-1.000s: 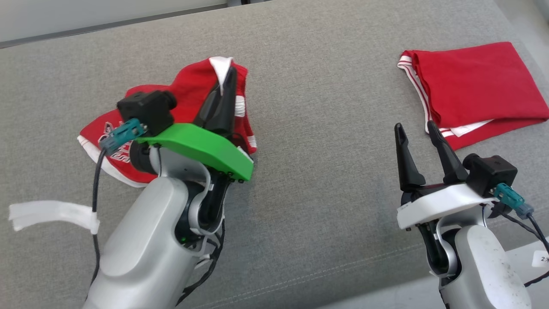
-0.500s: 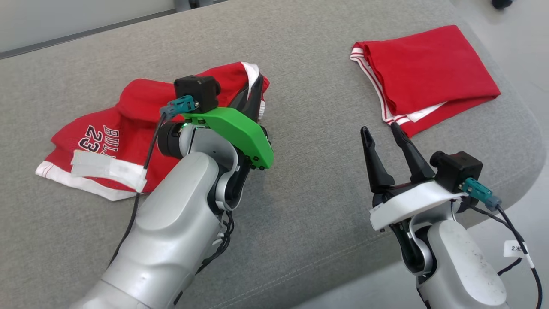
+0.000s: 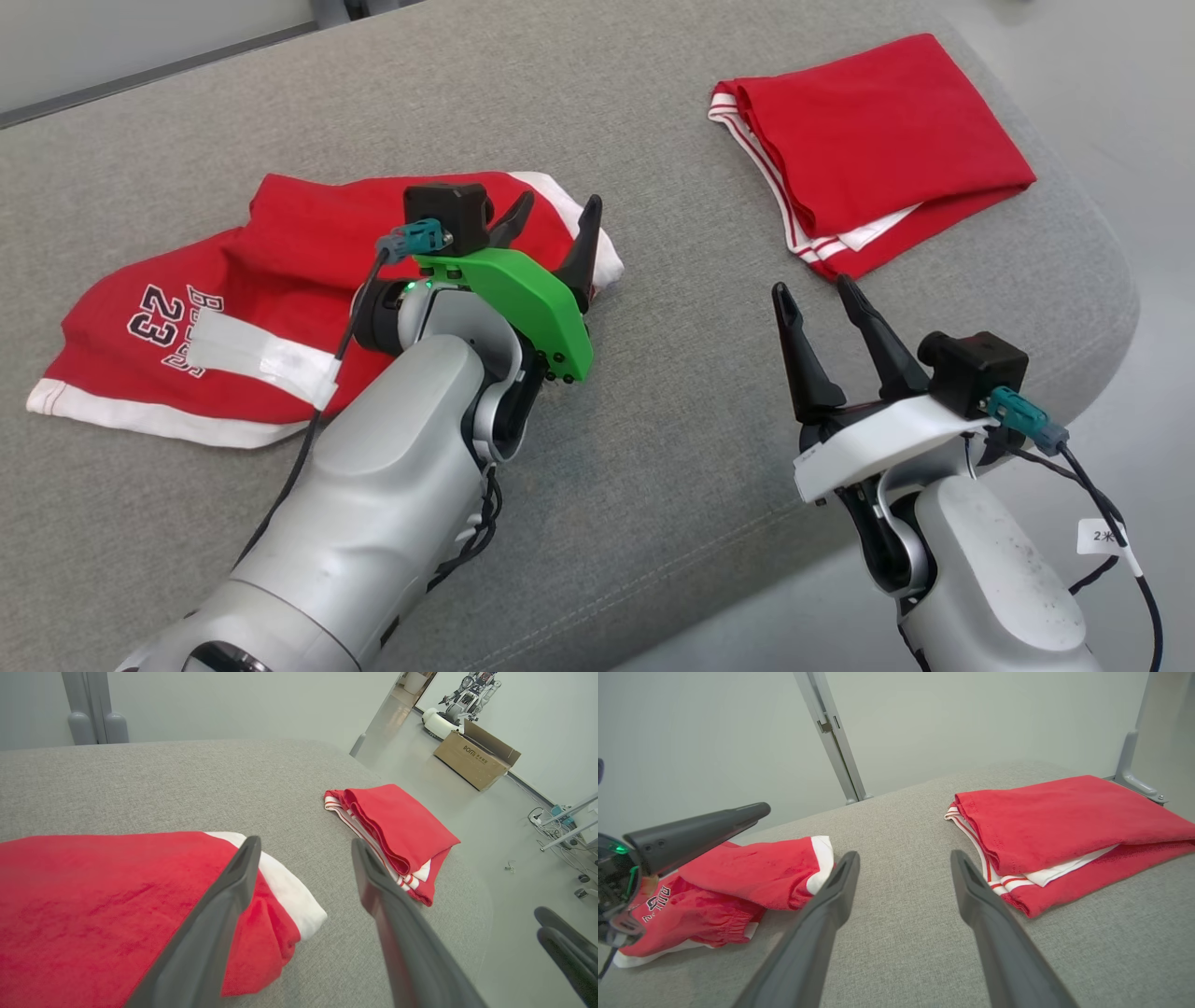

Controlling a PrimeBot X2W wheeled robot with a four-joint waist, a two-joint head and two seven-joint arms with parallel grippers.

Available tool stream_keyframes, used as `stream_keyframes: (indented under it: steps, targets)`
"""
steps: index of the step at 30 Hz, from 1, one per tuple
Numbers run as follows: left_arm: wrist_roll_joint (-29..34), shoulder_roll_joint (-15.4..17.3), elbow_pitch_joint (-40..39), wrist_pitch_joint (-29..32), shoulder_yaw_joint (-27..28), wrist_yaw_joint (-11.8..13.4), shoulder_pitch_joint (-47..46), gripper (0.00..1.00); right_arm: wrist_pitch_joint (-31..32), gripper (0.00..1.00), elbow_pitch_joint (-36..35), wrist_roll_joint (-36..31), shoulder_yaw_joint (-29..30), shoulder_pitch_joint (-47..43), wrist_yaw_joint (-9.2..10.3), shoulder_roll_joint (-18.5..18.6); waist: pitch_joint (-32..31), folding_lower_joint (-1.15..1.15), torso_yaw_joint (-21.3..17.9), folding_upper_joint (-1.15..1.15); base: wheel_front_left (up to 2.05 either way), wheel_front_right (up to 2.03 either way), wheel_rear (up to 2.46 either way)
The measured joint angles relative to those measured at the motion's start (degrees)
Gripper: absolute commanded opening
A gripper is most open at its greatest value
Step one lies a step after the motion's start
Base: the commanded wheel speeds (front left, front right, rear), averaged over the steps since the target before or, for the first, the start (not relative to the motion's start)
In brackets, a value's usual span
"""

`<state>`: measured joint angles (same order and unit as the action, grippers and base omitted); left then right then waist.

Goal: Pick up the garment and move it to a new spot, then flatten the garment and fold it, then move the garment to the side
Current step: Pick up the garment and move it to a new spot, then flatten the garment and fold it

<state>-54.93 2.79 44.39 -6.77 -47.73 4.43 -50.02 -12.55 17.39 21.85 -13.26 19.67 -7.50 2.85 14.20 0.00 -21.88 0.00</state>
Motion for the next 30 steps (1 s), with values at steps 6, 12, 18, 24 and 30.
stream_keyframes:
  steps: [6, 12, 18, 24, 30]
  targets:
    - [-1.52, -0.01, -2.12, -3.32, -4.25, -0.74, 0.40, 1.00, 0.11, 1.00, 0.24, -1.67, 0.21, -0.87, 0.00, -0.03, -0.91, 0.00, 3.92, 0.00, 0.00, 0.00, 0.00]
    - [-0.58, 0.21, -5.73, -5.91, -6.11, 0.30, 5.04, 1.00, 1.42, 1.00, 0.71, -2.25, -2.27, -1.98, 0.00, 0.10, -2.16, 0.00, 9.23, 0.00, 0.00, 0.00, 0.00]
    - [1.25, 3.15, -12.71, -7.37, -6.39, 3.43, 11.24, 1.00, 3.19, 1.00, 3.31, -2.24, -5.50, -1.34, 0.00, 2.23, -3.29, 0.00, 15.57, 0.00, 0.00, 0.00, 0.00]
    - [2.77, 6.94, -20.13, -7.91, -5.83, 7.03, 16.23, 1.00, 3.65, 1.00, 8.37, -1.18, -7.24, 0.76, 0.00, 4.65, -3.91, 0.00, 21.00, 0.00, 0.00, 0.00, 0.00]
    - [4.66, 11.92, -28.55, -8.00, -4.04, 11.43, 21.61, 1.00, 3.26, 1.00, 14.94, 0.62, -9.45, 3.51, 0.00, 6.14, -4.26, 0.00, 26.61, 0.00, 0.00, 0.00, 0.00]
